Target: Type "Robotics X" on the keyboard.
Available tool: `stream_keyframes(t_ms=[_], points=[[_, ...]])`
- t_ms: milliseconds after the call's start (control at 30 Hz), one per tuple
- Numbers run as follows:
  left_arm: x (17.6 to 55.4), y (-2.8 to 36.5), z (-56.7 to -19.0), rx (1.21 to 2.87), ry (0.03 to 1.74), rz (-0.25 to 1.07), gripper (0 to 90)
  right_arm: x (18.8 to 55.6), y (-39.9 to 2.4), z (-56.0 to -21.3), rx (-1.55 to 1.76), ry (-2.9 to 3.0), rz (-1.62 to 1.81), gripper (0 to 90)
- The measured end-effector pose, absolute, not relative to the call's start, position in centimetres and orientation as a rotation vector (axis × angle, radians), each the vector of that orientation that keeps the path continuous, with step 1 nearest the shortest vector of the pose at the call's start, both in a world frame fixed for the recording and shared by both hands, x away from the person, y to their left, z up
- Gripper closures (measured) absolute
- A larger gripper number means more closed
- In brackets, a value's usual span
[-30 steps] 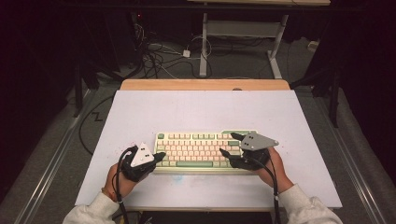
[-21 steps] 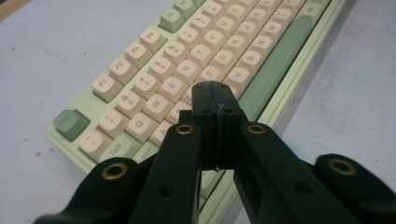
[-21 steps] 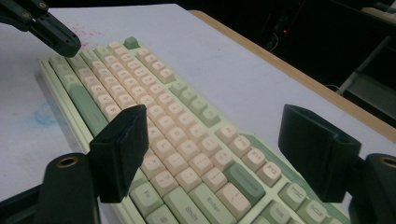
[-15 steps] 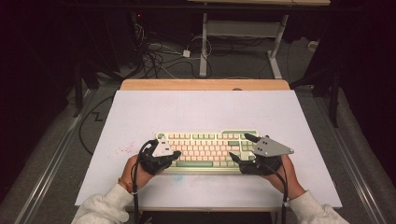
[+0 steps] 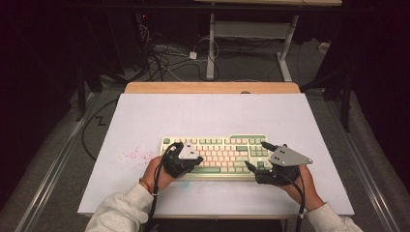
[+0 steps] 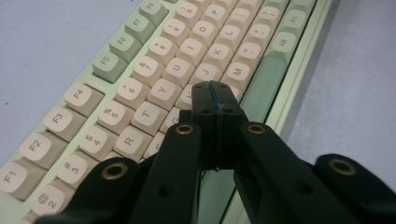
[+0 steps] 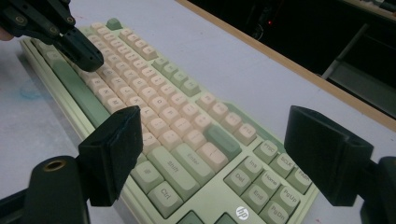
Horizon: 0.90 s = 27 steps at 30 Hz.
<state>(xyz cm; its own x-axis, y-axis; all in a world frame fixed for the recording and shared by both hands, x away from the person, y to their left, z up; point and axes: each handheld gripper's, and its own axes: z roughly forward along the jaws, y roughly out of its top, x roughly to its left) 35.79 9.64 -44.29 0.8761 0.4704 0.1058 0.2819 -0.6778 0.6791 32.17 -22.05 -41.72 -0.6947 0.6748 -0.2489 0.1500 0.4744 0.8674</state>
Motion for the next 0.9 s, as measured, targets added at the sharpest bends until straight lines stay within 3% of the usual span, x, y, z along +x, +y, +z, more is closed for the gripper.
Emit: stream_keyframes(t_ms=[900], points=[[36.1, 8.6, -45.3, 2.398, 0.525, 0.373, 87.6, 32.0, -21.9, -42.3, 0.658, 2.176, 1.150, 20.8]])
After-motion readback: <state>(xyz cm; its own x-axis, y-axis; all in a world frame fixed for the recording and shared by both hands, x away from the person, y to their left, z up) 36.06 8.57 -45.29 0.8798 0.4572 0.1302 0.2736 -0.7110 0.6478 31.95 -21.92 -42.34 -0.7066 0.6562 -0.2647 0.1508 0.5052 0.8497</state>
